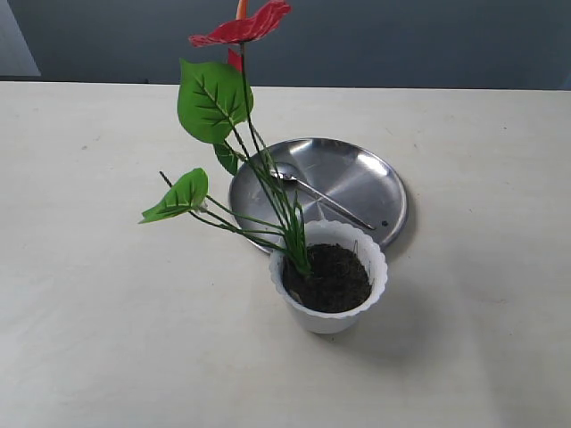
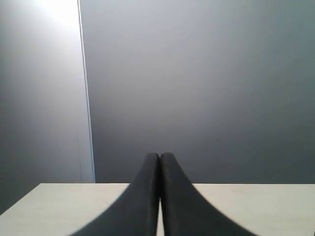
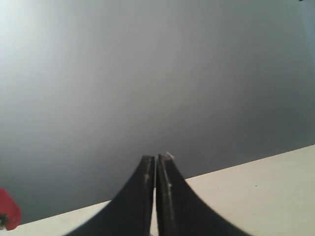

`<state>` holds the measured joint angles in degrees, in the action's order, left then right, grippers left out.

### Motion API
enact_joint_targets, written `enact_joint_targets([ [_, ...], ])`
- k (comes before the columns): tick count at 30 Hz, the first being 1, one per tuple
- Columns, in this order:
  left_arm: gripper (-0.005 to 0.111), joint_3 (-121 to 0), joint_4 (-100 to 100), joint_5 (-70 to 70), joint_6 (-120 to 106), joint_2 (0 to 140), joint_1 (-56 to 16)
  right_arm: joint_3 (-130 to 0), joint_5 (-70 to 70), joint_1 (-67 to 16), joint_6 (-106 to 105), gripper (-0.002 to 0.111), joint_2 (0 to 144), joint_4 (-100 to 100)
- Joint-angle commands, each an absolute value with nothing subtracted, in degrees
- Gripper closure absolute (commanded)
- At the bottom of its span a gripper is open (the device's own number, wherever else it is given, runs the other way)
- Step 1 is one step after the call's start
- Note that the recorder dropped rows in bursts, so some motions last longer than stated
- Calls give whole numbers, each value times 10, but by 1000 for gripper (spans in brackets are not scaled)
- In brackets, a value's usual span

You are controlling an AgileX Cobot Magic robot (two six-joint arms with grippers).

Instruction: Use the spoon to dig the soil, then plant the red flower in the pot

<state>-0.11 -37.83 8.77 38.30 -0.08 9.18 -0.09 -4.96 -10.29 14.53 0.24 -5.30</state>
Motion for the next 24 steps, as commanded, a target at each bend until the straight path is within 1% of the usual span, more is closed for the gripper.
enact_joint_targets([
  [1, 106, 0, -378, 90, 384, 0, 91, 0, -52, -73, 137, 106, 0, -54],
  [8, 106, 0, -378, 90, 384, 0, 91, 0, -24, -68, 137, 106, 0, -33],
  [24, 106, 0, -378, 90, 384, 0, 87, 0, -24, -68, 137, 106, 0, -33],
])
